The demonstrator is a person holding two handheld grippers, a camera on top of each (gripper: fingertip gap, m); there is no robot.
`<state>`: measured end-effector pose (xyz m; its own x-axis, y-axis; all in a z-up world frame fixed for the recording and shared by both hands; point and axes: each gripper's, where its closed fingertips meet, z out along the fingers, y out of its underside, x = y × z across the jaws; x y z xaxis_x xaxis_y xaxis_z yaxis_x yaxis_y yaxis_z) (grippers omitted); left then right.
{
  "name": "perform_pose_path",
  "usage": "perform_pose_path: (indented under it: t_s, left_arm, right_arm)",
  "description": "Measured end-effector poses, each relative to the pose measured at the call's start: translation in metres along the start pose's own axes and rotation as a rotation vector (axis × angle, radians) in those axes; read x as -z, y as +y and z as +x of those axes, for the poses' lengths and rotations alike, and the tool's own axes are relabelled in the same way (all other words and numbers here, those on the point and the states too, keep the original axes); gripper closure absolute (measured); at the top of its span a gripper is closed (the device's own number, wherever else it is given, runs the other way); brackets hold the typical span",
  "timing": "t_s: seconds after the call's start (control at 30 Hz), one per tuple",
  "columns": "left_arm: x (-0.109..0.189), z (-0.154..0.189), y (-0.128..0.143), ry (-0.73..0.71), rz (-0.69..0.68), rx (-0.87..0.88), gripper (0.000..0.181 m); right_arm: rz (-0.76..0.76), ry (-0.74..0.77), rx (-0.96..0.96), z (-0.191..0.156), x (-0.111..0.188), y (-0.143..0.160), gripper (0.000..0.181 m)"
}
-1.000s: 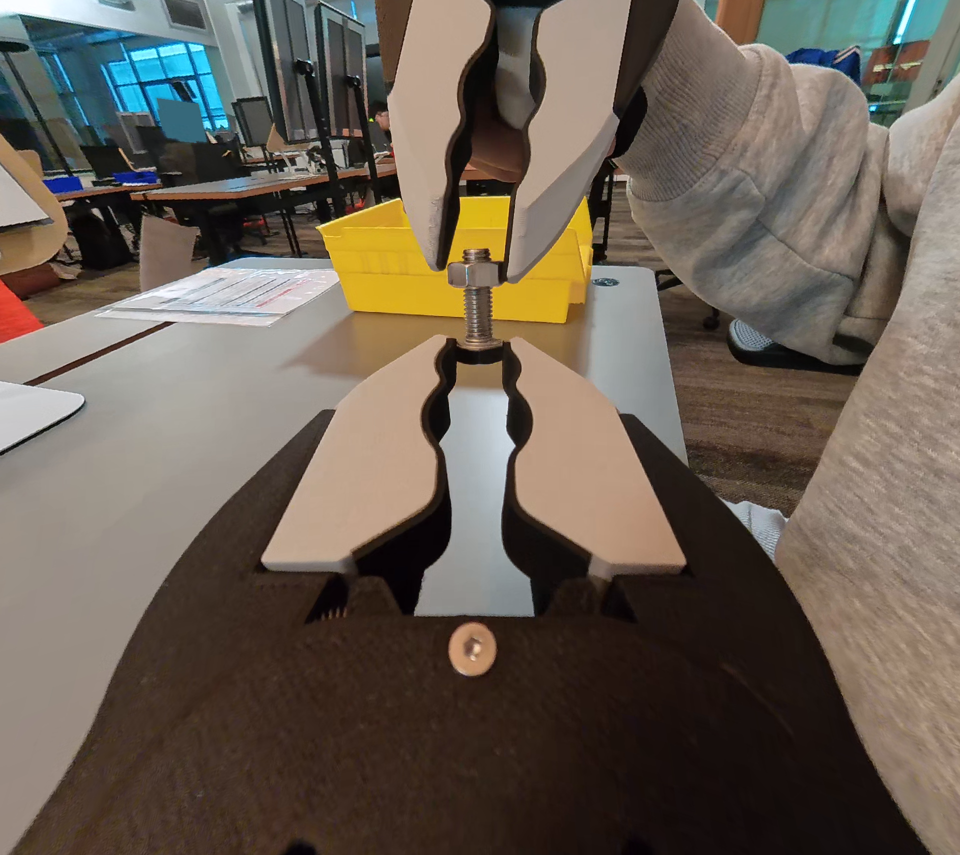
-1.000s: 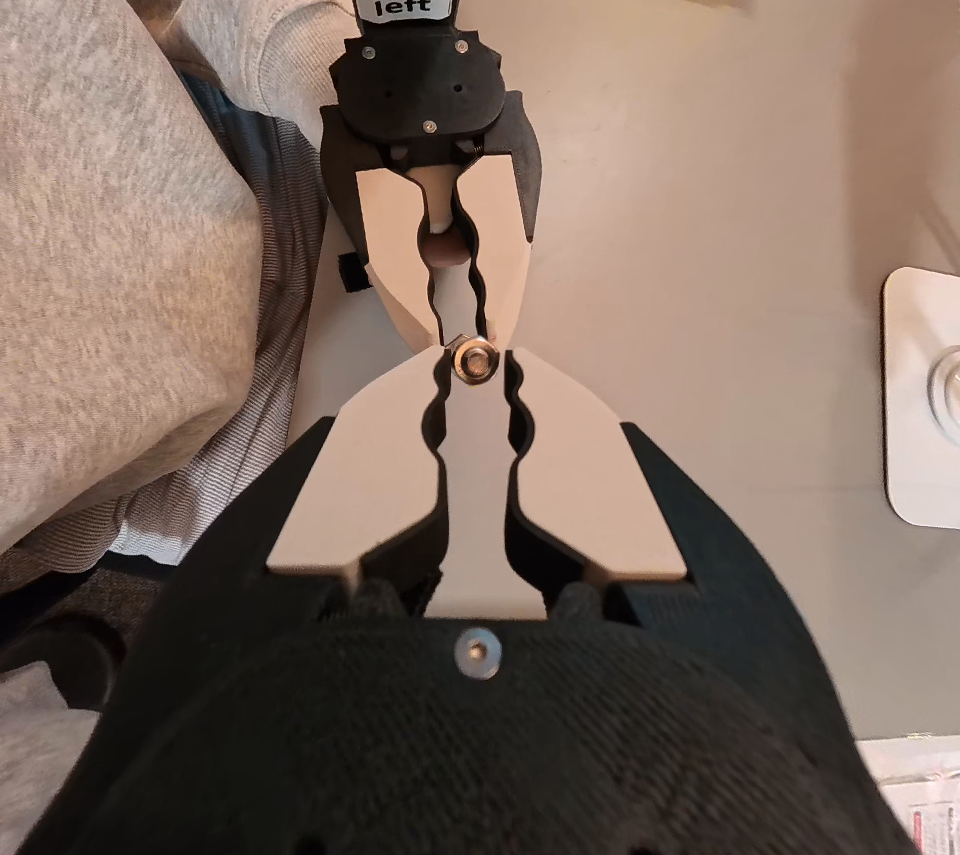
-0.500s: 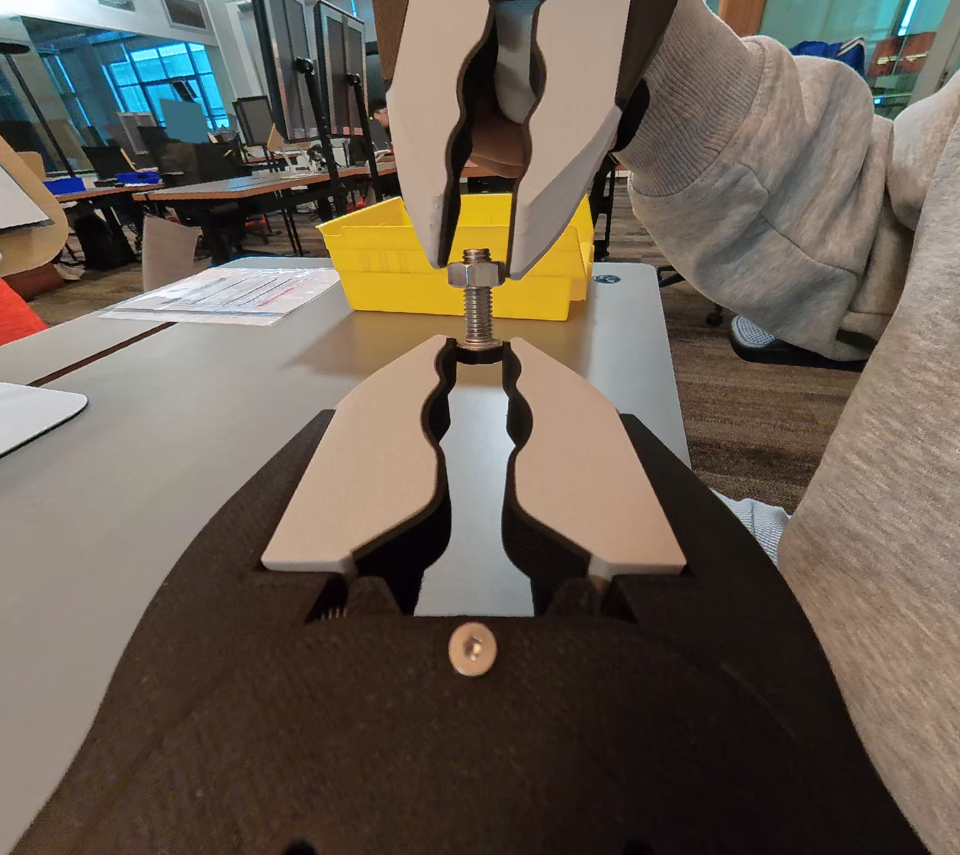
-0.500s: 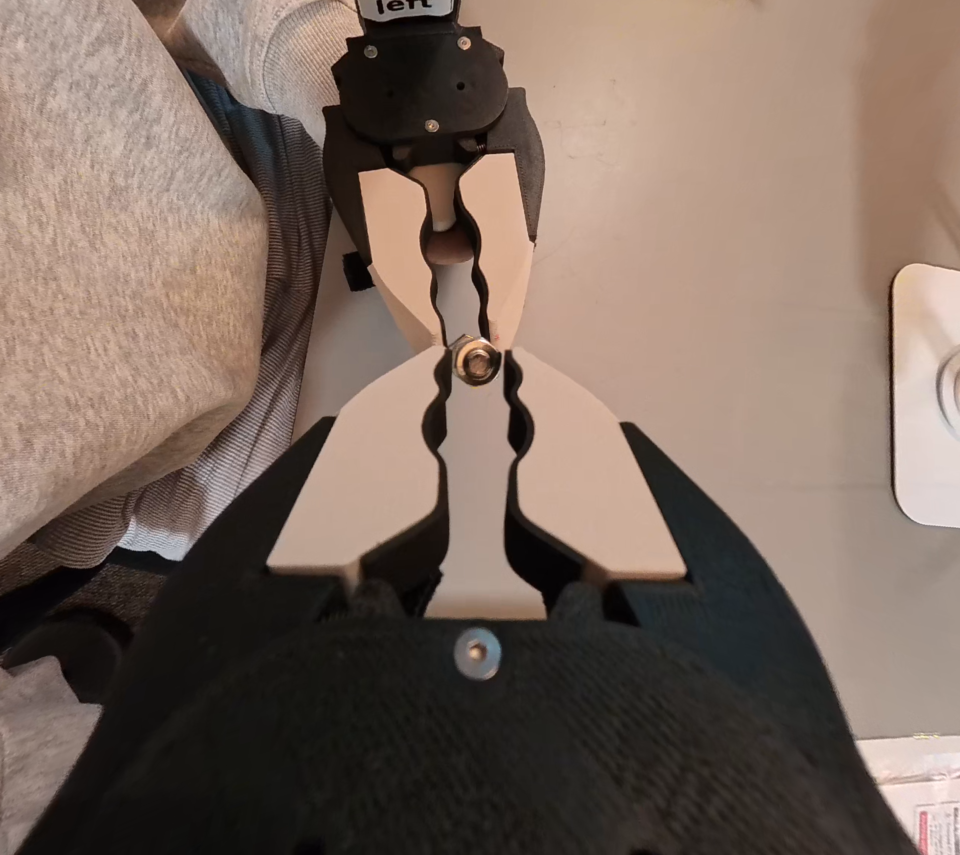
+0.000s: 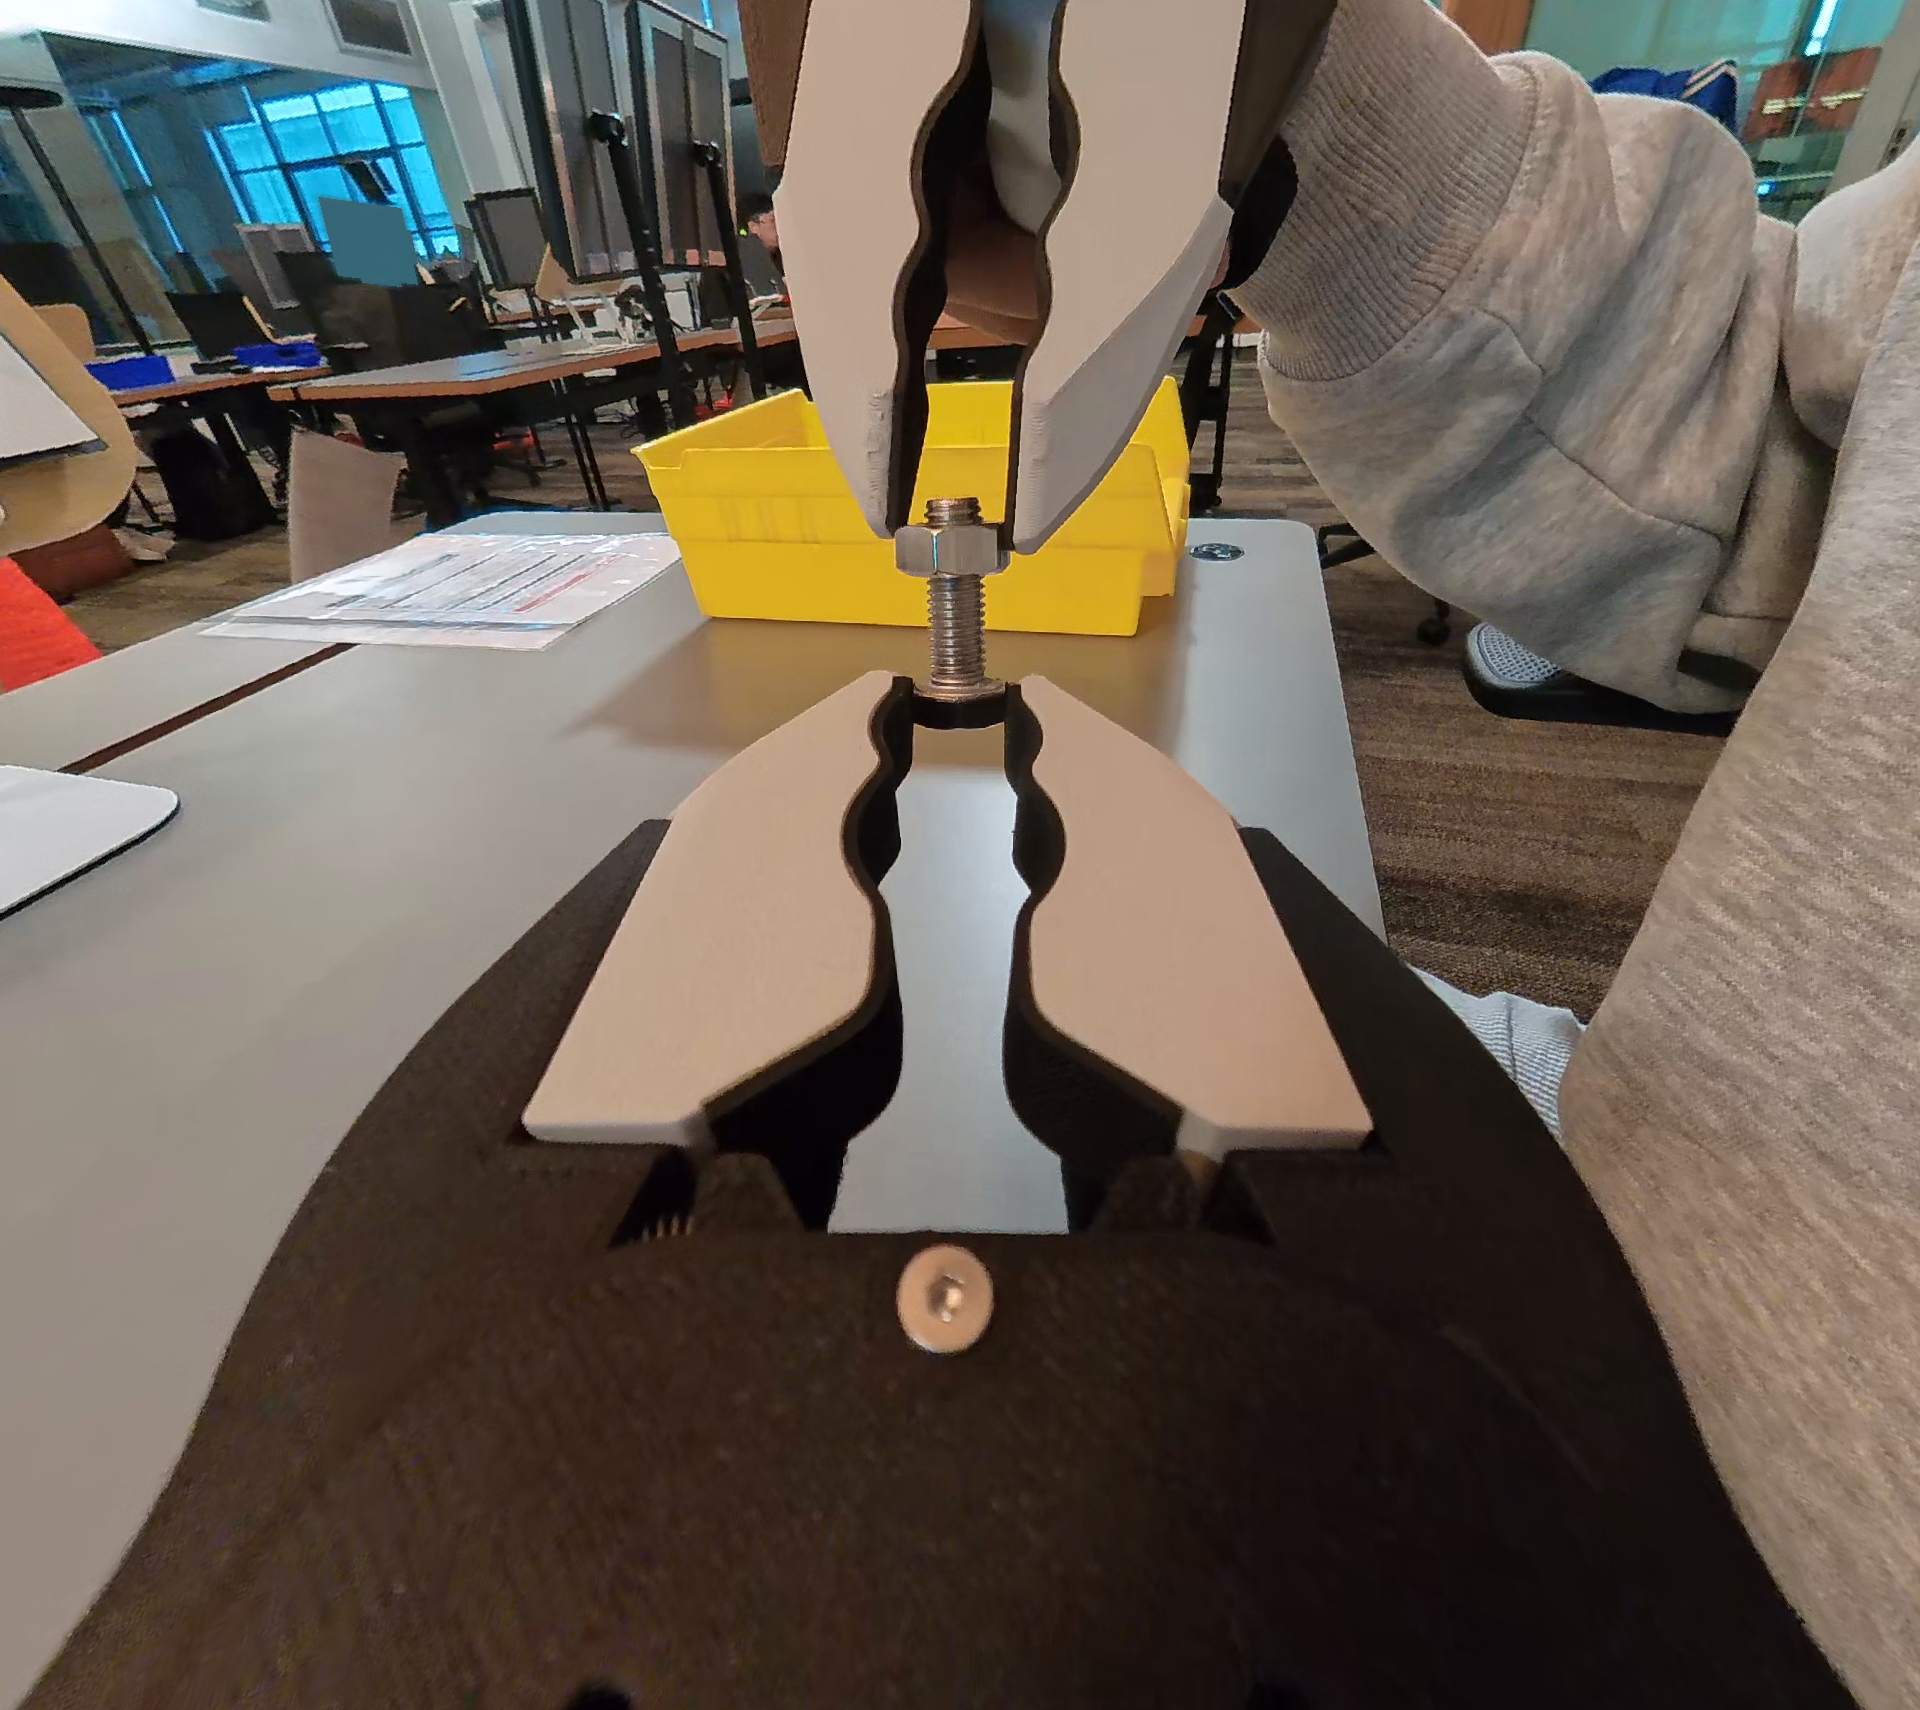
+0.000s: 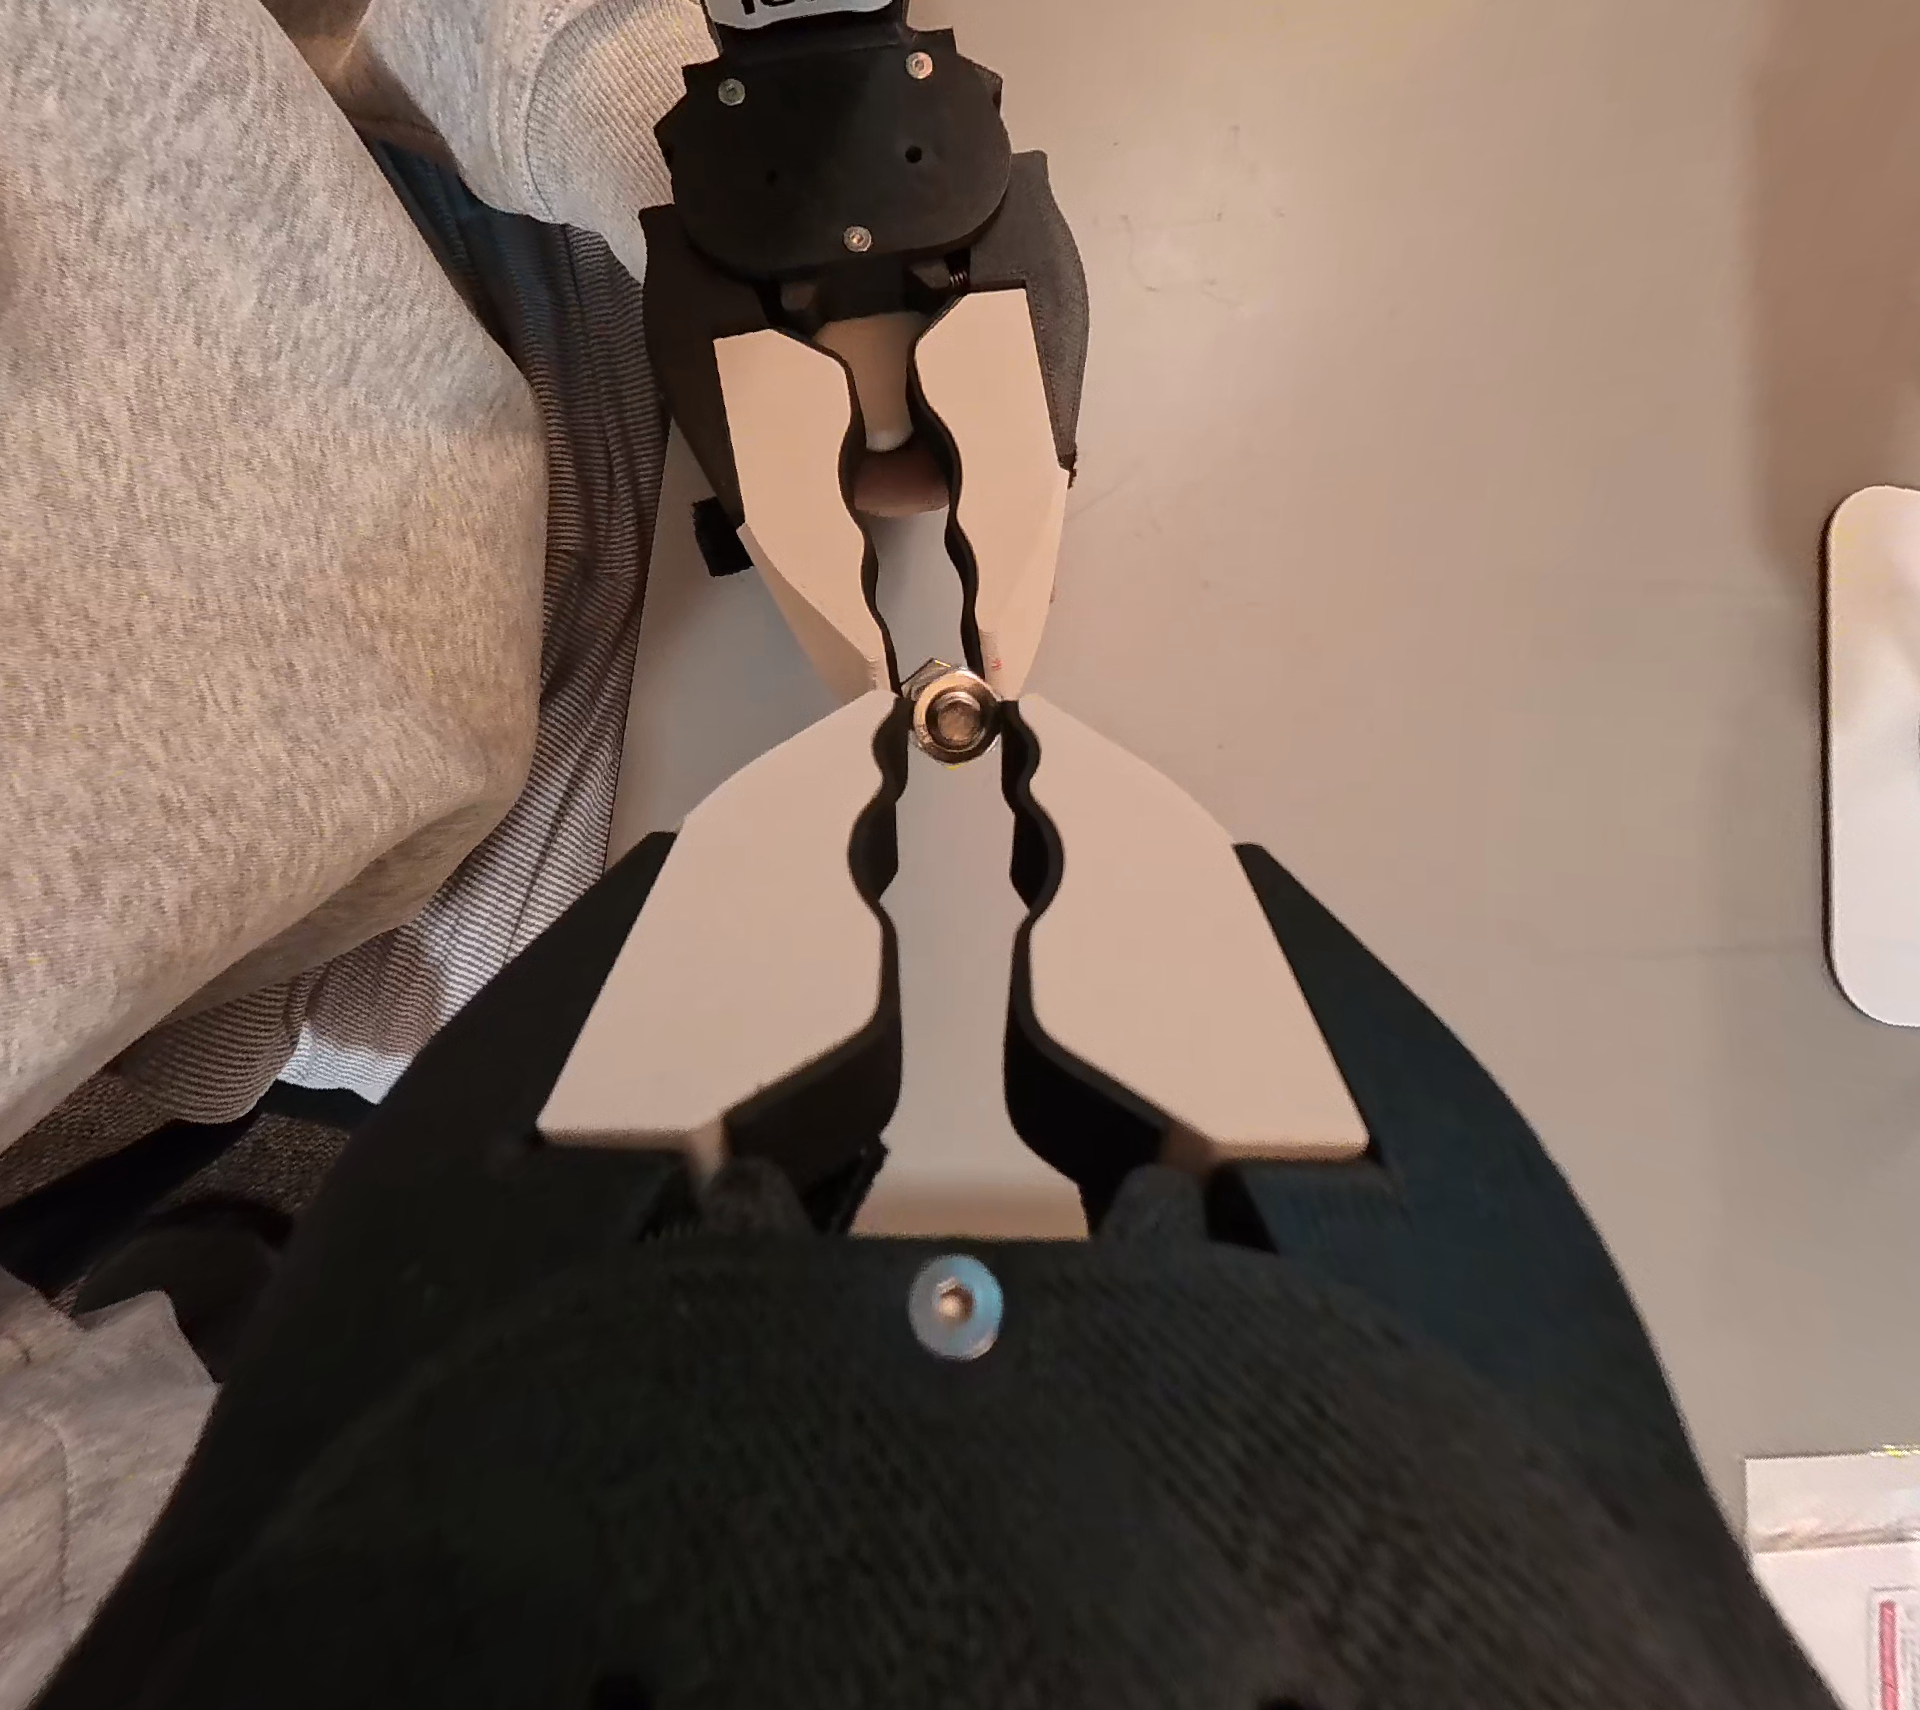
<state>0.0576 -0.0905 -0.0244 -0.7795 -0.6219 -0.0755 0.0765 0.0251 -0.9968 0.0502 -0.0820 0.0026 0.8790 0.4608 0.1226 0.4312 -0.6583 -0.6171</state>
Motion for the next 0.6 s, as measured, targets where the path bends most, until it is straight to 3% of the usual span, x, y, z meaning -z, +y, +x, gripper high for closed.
perform_pose_path:
  t_s: [0.6]
  left_arm:
    - [0.0007,-0.0008,-0.0028,-0.004,0.013,0.008,0.162]
  right_arm:
    - [0.004,-0.006,-0.016,0.0002,-0.0002,0.0003,0.163]
